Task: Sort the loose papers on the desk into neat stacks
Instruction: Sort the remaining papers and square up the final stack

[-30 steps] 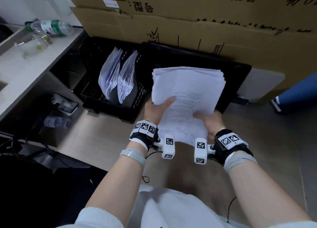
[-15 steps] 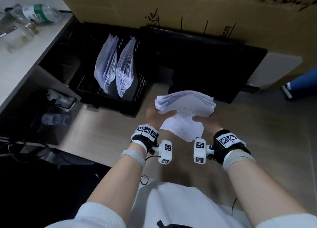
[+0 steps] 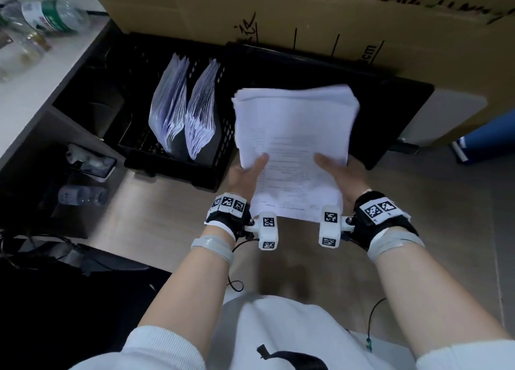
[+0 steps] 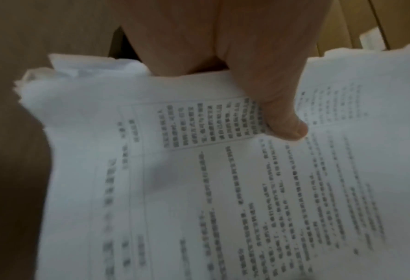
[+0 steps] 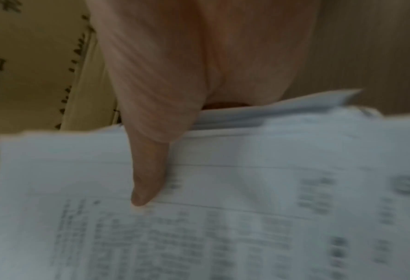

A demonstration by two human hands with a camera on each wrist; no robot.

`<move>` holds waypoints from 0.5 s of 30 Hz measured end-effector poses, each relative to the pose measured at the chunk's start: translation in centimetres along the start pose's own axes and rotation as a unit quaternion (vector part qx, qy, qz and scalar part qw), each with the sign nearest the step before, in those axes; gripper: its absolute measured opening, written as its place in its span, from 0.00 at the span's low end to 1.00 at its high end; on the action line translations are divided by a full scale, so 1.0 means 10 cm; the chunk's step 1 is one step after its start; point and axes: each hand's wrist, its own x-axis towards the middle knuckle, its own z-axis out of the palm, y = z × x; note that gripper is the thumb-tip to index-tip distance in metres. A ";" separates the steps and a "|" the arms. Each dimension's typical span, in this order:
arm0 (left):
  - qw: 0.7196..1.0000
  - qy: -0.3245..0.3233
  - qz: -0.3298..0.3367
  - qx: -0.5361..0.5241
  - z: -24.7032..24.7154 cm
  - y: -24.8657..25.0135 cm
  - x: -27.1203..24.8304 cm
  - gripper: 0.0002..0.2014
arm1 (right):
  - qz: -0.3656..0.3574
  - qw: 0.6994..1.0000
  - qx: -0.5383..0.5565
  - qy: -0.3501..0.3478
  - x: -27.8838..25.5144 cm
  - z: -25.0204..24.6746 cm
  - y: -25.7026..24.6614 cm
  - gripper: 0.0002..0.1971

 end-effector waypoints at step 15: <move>0.987 0.032 -0.111 0.113 -0.06 -0.93 -0.35 0.29 | 0.074 0.985 -0.158 -0.021 -0.11 -0.24 1.07 0.13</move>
